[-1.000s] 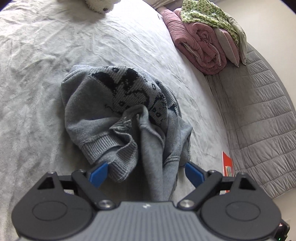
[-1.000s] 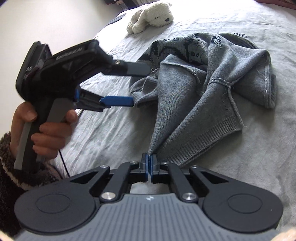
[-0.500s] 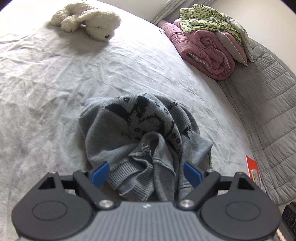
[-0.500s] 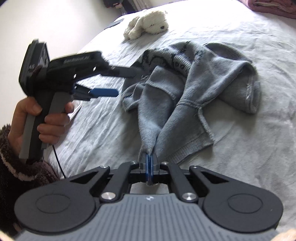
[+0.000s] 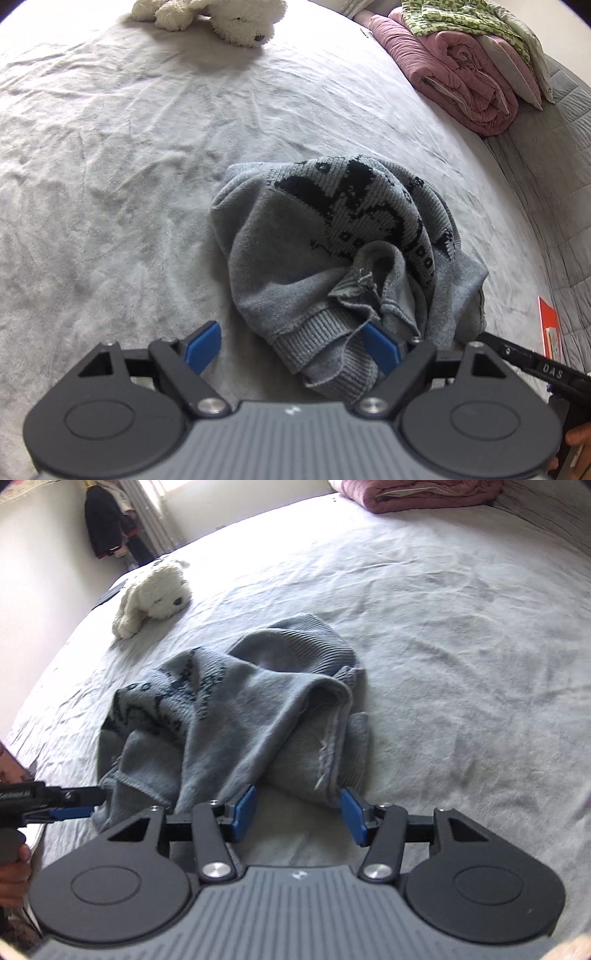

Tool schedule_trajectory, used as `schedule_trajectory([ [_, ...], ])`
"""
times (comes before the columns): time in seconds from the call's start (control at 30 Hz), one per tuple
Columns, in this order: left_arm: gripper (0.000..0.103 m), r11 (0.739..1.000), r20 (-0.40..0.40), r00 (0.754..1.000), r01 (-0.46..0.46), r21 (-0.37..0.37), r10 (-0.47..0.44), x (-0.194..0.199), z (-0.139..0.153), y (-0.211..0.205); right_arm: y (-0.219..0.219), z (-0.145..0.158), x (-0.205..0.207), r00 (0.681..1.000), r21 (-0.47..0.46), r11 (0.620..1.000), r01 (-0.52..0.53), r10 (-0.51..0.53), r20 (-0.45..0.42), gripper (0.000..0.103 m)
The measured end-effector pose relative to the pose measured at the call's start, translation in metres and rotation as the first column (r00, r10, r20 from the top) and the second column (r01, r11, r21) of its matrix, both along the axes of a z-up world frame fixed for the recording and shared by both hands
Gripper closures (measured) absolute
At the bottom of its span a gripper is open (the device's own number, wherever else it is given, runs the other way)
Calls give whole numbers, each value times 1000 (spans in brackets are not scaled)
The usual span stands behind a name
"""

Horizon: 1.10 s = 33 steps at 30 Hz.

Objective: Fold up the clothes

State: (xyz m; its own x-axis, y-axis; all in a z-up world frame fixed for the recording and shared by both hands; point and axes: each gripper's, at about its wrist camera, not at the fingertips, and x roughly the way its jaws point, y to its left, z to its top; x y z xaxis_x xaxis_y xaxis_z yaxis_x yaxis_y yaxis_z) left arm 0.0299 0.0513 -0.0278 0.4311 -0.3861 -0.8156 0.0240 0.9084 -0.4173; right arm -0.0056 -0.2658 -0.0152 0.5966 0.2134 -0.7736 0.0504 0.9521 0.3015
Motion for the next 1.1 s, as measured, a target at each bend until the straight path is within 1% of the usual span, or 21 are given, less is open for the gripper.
schedule_trajectory([
  [0.1,26,999,7,1000,6,39,-6,3,-5,-8,-7,-8,12,999,-20,999,48,-48,-2,47],
  [0.17,41,998,37,999,3,60,-5,4,-5,-10,-10,-13,19,997,-25,997,74,-74,-2,47],
  [0.2,58,997,53,999,-1,71,-2,5,-5,-12,-11,-15,22,997,-25,996,83,-83,-1,47],
  [0.23,67,997,67,998,-6,80,1,6,-5,-12,-10,-16,23,997,-17,997,82,-82,1,48],
  [0.27,71,997,76,997,-12,82,6,8,-5,-12,-8,-17,24,997,-6,997,79,-79,-3,53],
  [0.3,80,996,85,996,-20,84,13,10,-4,-11,-7,-18,24,997,5,997,76,-76,-6,68],
  [0.33,86,995,93,995,-26,92,17,13,-4,-10,-6,-19,25,997,16,997,74,-73,-10,74],
  [0.37,87,994,99,995,-29,101,19,15,-3,-10,-4,-18,25,998,30,997,69,-68,-12,81],
  [0.4,88,994,100,995,-32,104,21,16,-2,-9,-2,-16,23,998,48,997,59,-58,-12,84],
  [0.5,91,993,106,994,-43,109,31,18,2,-8,4,-8,17,1000,104,994,29,-28,-10,86],
  [0.57,92,986,154,988,-55,155,31,18,10,-9,9,-2,11,1000,132,991,1,0,-4,86],
  [0.7,92,958,282,959,-107,265,29,17,29,-7,21,7,0,998,176,983,-61,61,6,87],
  [0.73,92,952,305,952,-122,281,32,18,32,-6,25,8,-2,997,185,980,-77,77,8,87],
  [0.87,93,937,352,934,-175,302,61,25,40,3,39,15,-9,990,207,968,-141,139,21,87],
  [0.97,93,927,397,914,-214,309,78,29,45,8,48,18,-13,984,215,960,-178,176,32,87],
  [1.1,94,894,496,866,-271,358,64,31,55,10,61,22,-18,974,225,947,-228,224,45,87],
])
